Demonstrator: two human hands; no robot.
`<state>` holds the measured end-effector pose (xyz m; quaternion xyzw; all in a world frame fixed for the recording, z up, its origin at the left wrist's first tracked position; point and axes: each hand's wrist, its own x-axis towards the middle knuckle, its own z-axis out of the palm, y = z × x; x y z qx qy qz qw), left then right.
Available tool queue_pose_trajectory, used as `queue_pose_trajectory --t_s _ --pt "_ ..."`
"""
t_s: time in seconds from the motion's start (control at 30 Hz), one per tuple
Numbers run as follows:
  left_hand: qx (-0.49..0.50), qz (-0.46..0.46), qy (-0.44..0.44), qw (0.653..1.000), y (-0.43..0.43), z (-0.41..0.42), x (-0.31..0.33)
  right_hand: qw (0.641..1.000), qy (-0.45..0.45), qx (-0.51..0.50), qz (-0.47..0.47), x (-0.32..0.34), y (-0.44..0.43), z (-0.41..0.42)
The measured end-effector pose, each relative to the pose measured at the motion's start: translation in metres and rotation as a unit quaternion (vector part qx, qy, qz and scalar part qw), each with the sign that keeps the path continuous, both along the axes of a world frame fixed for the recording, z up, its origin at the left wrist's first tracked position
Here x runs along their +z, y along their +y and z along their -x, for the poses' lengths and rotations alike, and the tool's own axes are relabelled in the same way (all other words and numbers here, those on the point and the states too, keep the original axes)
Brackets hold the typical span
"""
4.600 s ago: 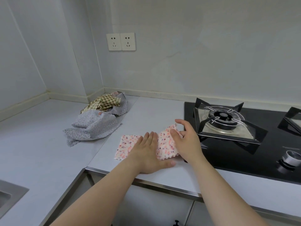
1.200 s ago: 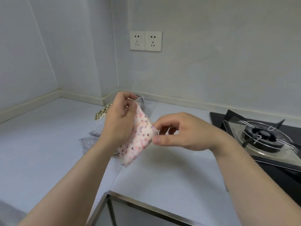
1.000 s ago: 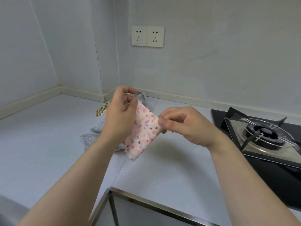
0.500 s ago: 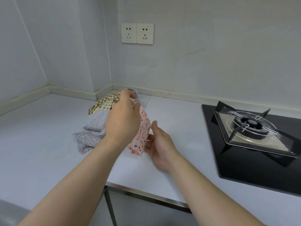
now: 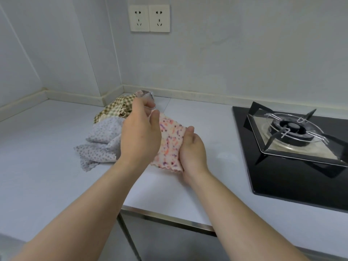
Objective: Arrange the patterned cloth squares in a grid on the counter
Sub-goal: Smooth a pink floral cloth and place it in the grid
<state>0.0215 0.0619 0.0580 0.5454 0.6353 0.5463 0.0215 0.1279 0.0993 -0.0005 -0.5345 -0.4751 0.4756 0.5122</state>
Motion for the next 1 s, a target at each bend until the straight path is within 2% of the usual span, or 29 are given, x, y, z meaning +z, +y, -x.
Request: queue_pose_trajectory --t_s 0.07,0.27,0.4,0.5,0.73,0.87,1.0 --pt "0.011 0.011 -0.016 1.0 0.003 0.002 -0.006 0.997 -0.071 -0.029 -0.032 -0.002 0.004 -0.003" --pt "0.063 0.031 -0.061 0.996 0.005 0.002 -0.015 0.993 -0.112 -0.013 -0.039 0.005 0.002 -0.007" --pt "0.055 0.089 -0.109 0.988 0.001 -0.023 0.009 0.991 -0.135 0.001 -0.001 0.046 -0.007 -0.038" --pt "-0.01 0.114 -0.1 0.988 -0.004 -0.058 0.059 0.988 -0.149 -0.034 0.028 0.094 -0.025 -0.08" --pt "-0.156 0.196 -0.114 0.961 -0.013 -0.168 0.158 0.967 -0.128 -0.207 0.077 0.203 -0.086 -0.188" --pt "-0.259 0.174 -0.107 0.944 -0.021 -0.256 0.187 0.941 -0.146 -0.295 0.079 0.231 -0.113 -0.267" --pt "-0.318 0.171 -0.107 0.926 -0.035 -0.357 0.19 0.919 -0.14 -0.362 0.075 0.238 -0.137 -0.363"
